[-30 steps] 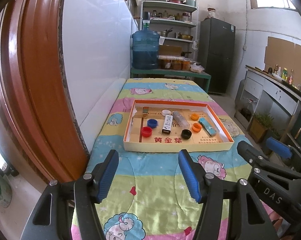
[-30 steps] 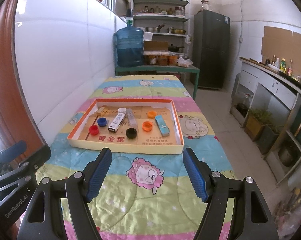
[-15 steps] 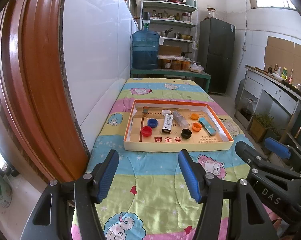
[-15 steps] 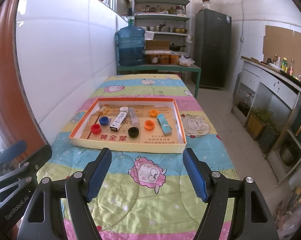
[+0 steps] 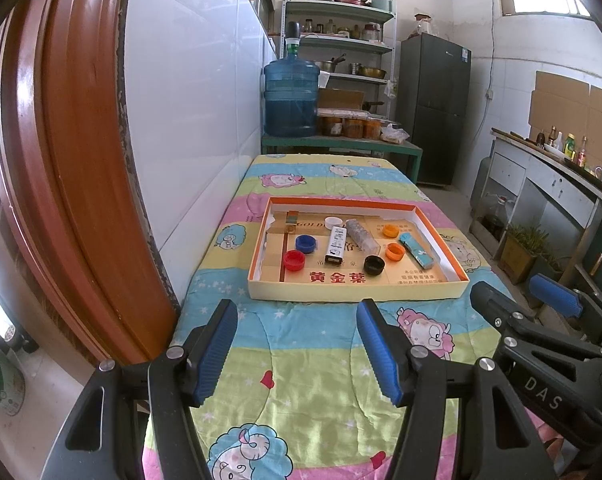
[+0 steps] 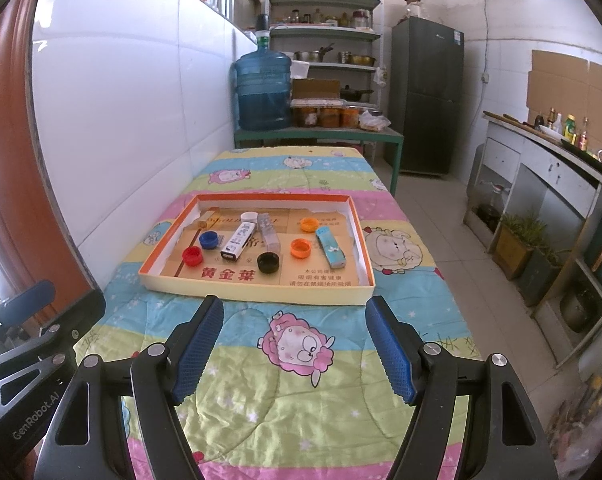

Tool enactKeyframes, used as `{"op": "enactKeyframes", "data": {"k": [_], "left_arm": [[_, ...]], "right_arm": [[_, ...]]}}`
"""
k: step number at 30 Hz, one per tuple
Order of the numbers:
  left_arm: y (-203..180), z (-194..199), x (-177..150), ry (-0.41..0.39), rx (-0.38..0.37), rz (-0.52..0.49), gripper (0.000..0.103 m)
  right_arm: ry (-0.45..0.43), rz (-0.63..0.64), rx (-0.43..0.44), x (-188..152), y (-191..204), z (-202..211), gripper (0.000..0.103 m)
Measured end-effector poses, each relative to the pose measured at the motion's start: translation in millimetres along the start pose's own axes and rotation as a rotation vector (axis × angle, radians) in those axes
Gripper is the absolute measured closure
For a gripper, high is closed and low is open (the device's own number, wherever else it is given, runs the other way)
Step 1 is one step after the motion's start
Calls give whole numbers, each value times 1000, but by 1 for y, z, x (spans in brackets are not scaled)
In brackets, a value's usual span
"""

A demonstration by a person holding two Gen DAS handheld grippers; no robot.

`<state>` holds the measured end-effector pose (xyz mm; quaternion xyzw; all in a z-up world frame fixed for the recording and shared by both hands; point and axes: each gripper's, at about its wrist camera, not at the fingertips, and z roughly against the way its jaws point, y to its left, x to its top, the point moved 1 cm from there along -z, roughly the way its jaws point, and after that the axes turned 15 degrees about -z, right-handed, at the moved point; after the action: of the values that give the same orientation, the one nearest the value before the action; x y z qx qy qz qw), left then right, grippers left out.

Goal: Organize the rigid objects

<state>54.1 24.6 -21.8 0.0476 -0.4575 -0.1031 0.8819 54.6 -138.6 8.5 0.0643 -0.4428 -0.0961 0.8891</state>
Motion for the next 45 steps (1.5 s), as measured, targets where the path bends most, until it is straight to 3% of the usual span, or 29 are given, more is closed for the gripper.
{"op": "enactKeyframes", "data": {"k": [45], "left_arm": [[-1, 0, 0, 3, -1, -1, 41]], "right_arm": [[5, 2, 2, -2, 3, -2, 28]]}}
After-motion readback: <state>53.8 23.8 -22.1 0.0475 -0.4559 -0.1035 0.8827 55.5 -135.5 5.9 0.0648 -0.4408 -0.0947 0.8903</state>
